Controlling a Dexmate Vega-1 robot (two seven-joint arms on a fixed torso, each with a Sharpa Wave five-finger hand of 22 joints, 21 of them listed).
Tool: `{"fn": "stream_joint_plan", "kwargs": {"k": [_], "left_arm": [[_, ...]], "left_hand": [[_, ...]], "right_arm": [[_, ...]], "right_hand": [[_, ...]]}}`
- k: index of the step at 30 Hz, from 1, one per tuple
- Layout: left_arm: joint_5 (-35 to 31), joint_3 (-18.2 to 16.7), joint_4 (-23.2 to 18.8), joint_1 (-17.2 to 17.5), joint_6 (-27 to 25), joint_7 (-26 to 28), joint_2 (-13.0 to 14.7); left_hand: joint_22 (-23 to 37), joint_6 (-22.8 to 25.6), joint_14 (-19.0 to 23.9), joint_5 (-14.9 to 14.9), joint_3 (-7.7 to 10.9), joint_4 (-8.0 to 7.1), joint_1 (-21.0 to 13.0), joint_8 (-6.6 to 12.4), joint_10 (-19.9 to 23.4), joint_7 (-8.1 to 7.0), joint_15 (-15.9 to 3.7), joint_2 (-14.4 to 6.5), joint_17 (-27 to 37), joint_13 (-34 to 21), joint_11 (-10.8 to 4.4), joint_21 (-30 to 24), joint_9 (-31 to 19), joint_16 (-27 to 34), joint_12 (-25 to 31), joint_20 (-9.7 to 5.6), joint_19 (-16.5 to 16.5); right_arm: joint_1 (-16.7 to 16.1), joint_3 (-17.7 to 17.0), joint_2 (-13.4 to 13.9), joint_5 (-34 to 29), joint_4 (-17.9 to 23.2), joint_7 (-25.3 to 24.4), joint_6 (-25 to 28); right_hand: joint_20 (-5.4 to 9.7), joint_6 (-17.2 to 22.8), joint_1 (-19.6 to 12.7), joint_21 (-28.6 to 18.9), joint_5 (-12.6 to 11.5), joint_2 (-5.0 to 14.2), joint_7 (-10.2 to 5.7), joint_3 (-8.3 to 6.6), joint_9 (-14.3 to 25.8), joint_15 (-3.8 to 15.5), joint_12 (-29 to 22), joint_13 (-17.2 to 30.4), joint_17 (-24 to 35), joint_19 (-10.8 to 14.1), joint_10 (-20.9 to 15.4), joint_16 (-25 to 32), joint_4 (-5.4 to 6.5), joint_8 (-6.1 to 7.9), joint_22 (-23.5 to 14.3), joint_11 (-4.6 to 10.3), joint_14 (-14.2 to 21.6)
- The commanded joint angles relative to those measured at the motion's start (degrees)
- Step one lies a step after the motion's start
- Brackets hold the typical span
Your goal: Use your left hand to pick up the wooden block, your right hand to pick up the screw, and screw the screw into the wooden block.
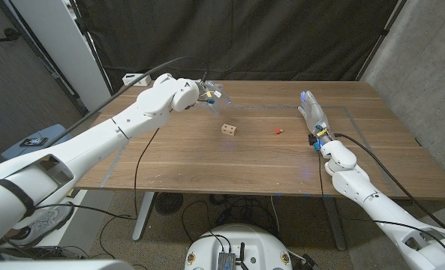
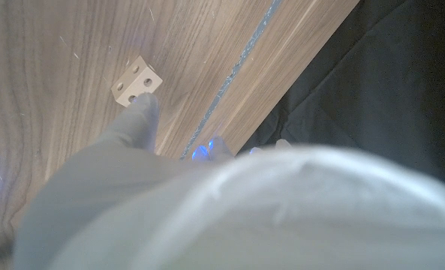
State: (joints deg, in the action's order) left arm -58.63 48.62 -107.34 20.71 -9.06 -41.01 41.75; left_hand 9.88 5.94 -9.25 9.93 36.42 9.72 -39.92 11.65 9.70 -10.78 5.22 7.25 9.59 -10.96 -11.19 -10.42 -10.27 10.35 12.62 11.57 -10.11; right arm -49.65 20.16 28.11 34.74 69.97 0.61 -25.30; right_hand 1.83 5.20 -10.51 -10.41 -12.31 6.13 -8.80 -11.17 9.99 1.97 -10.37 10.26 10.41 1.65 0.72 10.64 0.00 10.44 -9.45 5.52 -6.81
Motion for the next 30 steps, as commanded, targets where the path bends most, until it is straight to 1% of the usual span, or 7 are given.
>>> {"fn": "stream_joint_plan", "kwargs": {"k": [1, 7, 13, 21, 24, 27, 30], "left_arm": [[-3.48, 0.99, 1.38, 0.59, -0.45, -3.35, -2.54], [-4.65, 1.58, 2.73, 0.77, -0.79, -3.16, -3.35], [-5.17, 2.30, 4.65, 0.53, -1.20, -3.01, -4.44], [-5.35, 3.26, 7.18, 0.06, -0.90, -1.12, -5.41], [-5.19, 3.38, 7.76, 0.21, -1.19, -0.08, -5.65], [-4.17, 3.12, 8.37, 0.78, -1.37, 1.86, -5.76], [-4.68, 3.46, 8.76, 1.39, -1.78, 4.12, -5.62]], "left_hand": [[0.16, -0.36, -0.54, -0.17, -0.28, -0.12, -0.83, -0.08, -0.18, -0.01, 0.13, 0.00, 0.11, -0.09, -0.47, -0.23, -0.11, -0.12, -0.36, 0.65, -8.91], [0.16, -0.77, -0.76, -0.06, -0.55, -0.33, -1.10, -0.23, -0.63, 0.80, 0.18, -0.33, 0.08, -0.01, -0.18, -0.26, -0.11, -0.09, -0.64, 0.67, -9.00], [0.16, -0.99, -0.97, 0.00, -0.77, -0.42, -1.24, -0.29, -0.88, 0.96, -0.05, -0.46, 0.08, 0.02, -0.30, -0.32, -0.10, -0.12, -0.78, 0.66, -8.94], [0.17, -1.09, -0.79, 0.08, -1.03, -0.51, -1.42, -0.29, -1.21, 1.02, -0.39, -0.64, 0.06, 0.08, -0.53, -0.40, -0.09, 0.01, -0.94, 0.64, -8.80], [0.17, -1.13, -0.71, 0.08, -1.14, -0.52, -1.48, -0.29, -1.25, 0.99, -0.42, -0.65, 0.05, 0.10, -0.66, -0.44, -0.09, 0.04, -0.97, 0.63, -8.71], [0.18, -0.74, -0.15, 0.08, -1.32, -0.51, -1.60, -0.11, -1.12, 0.91, -0.55, -0.63, 0.04, 0.13, -0.72, -0.55, -0.09, 0.25, -0.93, 0.59, -8.42], [0.19, -0.06, 0.46, 0.06, -1.56, -0.48, -1.80, 0.16, -0.49, 0.90, -0.78, -0.61, 0.02, 0.17, -0.69, -0.70, -0.08, 0.42, -0.71, 0.57, -7.99]], "right_arm": [[-1.56, -0.34, 0.41, 0.00, 1.68, -0.91, 0.03], [-1.96, -0.45, 0.60, -0.02, 2.29, -1.22, 0.22], [-1.88, -0.41, 0.61, 0.01, 2.32, -1.11, 0.39], [-1.30, -0.24, 0.24, 0.04, 1.50, -0.80, 0.33], [-0.96, -0.13, 0.01, 0.01, 0.98, -0.61, 0.18], [-0.74, -0.06, -0.13, -0.04, 0.64, -0.52, 0.08], [-0.59, 0.01, -0.16, -0.10, 0.46, -0.51, 0.17]], "right_hand": [[0.84, -0.29, 0.10, -0.18, -0.17, -0.21, -0.36, -0.09, 0.32, 0.58, -0.33, 0.10, 0.17, -0.35, 0.00, 0.20, -0.23, 0.13, -0.15, 0.06, -0.38], [0.84, -0.25, 0.14, -0.18, -0.17, -0.22, -0.35, -0.10, 0.32, 0.43, -0.33, 0.10, 0.18, -0.41, -0.01, 0.21, -0.24, 0.16, -0.15, 0.12, -0.44], [0.87, -0.27, 0.18, -0.18, -0.17, -0.23, -0.31, -0.11, 0.32, 0.25, -0.36, 0.10, 0.18, -0.46, -0.06, 0.22, -0.26, 0.16, -0.15, 0.17, -0.49], [0.88, -0.25, 0.23, -0.20, -0.17, -0.23, -0.29, -0.14, 0.32, 0.15, -0.36, 0.10, 0.19, -0.46, -0.05, 0.24, -0.28, 0.19, -0.16, 0.15, -0.54], [0.87, -0.25, 0.24, -0.20, -0.17, -0.22, -0.27, -0.15, 0.32, 0.13, -0.34, 0.10, 0.19, -0.50, 0.00, 0.24, -0.29, 0.19, -0.16, 0.15, -0.57], [0.87, -0.24, 0.25, -0.21, -0.17, -0.21, -0.28, -0.16, 0.32, 0.11, -0.36, 0.10, 0.19, -0.49, -0.05, 0.25, -0.30, 0.20, -0.16, 0.14, -0.58], [0.87, -0.25, 0.26, -0.22, -0.17, -0.20, -0.29, -0.18, 0.32, 0.05, -0.37, 0.10, 0.19, -0.49, -0.07, 0.26, -0.32, 0.20, -0.16, 0.19, -0.58]]}}
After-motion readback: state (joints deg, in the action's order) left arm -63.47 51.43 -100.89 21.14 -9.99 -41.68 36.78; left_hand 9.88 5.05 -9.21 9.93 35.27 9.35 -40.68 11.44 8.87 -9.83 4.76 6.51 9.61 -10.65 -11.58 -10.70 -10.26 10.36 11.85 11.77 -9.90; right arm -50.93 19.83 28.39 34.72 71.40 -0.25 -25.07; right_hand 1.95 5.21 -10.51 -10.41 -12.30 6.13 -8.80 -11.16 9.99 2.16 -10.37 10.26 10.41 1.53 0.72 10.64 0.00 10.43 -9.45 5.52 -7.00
